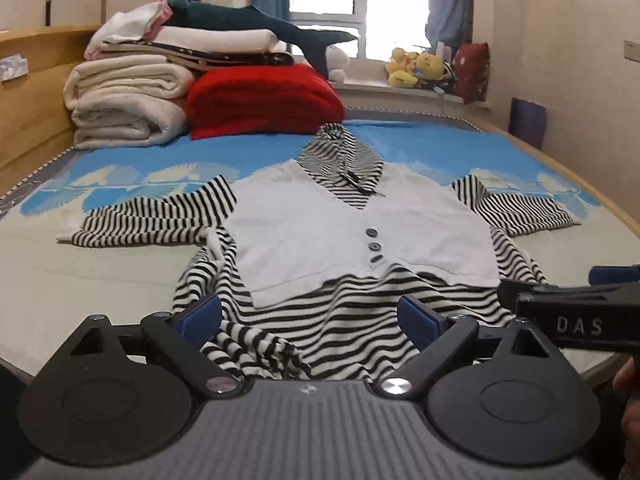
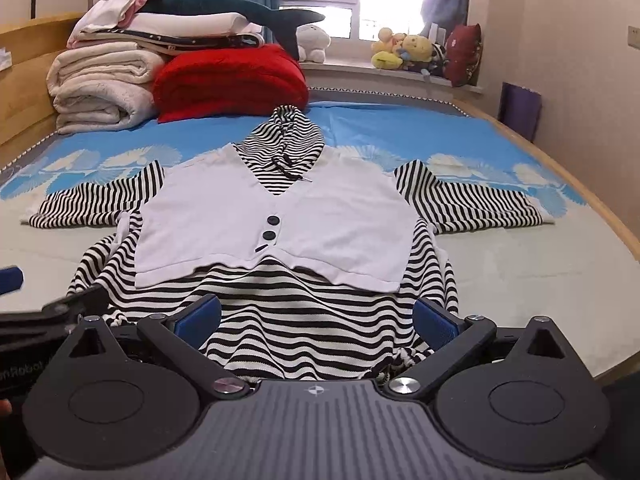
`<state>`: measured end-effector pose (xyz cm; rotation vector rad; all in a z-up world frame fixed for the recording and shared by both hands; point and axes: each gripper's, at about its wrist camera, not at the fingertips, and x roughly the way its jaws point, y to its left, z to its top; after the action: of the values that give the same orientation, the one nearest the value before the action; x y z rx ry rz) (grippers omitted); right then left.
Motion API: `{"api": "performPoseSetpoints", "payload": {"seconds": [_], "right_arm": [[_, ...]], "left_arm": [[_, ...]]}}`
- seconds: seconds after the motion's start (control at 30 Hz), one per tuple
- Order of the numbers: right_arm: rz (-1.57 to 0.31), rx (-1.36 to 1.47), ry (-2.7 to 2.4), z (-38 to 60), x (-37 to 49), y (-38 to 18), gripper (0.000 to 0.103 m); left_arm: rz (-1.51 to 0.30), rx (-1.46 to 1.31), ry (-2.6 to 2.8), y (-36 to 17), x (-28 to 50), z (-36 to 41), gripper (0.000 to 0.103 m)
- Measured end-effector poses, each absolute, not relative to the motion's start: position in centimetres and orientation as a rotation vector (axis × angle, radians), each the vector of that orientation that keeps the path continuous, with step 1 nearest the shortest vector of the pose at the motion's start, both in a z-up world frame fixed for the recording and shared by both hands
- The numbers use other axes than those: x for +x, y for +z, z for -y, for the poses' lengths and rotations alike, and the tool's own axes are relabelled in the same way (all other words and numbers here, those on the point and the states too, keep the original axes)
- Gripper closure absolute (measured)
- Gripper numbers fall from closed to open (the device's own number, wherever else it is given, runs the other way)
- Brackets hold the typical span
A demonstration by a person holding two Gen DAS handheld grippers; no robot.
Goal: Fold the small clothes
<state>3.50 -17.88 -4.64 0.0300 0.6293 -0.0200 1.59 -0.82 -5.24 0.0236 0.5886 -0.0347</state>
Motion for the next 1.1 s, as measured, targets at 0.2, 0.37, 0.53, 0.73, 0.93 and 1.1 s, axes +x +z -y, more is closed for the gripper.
{"api": "performPoseSetpoints", "payload": {"seconds": [0.2, 0.37, 0.53, 0.73, 0.93, 1.1], "right_arm": [[-0.622, 0.029, -0.013, 17.73, 3.38, -4.66, 0.002], [-0.622, 0.018, -0.004, 17.46, 3.39, -4.68, 0.002], [-0.620, 0.012, -0.005, 17.38, 3.46, -4.65, 0.002], [-0.621, 0.010, -0.007, 17.39, 3.47, -4.67, 0.002], [-0.622, 0.009, -0.008, 17.46, 3.52, -4.74, 0.002], [-0.623, 0.008, -0.008, 17.47, 3.55, -4.81, 0.002]], "left_arm": [[-0.595, 0.021, -0.028, -5.21, 1.63, 0.45, 0.006], [-0.612, 0.017, -0.016, -5.50, 1.85, 0.21, 0.006], [-0.621, 0.020, -0.014, -5.70, 1.92, 0.24, 0.006], [-0.623, 0.021, -0.014, -5.82, 1.92, 0.37, 0.006], [-0.626, 0.019, -0.014, -5.89, 1.93, 0.46, 0.006], [-0.630, 0.016, -0.013, -5.97, 2.00, 0.43, 0.006]]}}
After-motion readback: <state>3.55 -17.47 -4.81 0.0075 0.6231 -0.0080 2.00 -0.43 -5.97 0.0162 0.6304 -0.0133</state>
